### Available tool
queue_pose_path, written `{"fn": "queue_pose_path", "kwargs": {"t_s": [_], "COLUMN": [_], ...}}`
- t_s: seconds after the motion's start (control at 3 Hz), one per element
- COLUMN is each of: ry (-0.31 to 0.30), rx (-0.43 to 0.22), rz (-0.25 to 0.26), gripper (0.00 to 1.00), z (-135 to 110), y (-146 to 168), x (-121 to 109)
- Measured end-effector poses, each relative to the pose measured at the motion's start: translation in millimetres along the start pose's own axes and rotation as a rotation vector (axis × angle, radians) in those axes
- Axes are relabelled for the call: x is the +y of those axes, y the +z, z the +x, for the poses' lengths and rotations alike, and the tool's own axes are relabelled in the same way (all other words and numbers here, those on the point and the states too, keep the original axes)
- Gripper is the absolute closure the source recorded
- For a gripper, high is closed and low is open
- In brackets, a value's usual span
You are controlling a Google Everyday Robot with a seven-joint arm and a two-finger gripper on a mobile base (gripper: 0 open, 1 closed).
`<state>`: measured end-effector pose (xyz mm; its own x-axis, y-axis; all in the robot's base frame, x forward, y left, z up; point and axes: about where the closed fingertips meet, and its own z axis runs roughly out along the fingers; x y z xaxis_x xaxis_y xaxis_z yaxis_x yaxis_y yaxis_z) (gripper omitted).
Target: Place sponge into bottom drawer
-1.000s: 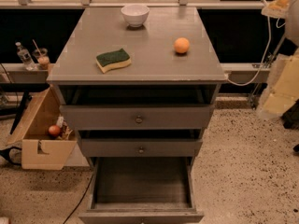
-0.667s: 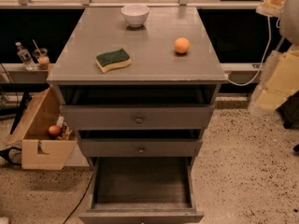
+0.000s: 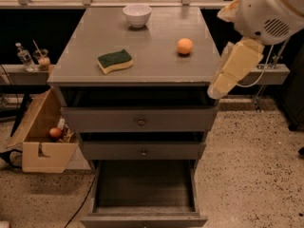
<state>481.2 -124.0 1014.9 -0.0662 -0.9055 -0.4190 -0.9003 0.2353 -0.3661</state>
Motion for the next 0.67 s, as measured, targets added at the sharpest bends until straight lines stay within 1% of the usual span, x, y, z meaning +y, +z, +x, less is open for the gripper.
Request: {"fn": "queue_pose_path", "kwargs": {"t_s": [0.33, 0.67], "ry": [0.033, 0.033], "rx": [-0.076, -0.076], "rz": [-0.072, -0.072], "gripper": [0.00, 0.00], "z": [-7.6, -7.6], "y": [49.8, 49.8], "x": [-11.3, -11.3]}}
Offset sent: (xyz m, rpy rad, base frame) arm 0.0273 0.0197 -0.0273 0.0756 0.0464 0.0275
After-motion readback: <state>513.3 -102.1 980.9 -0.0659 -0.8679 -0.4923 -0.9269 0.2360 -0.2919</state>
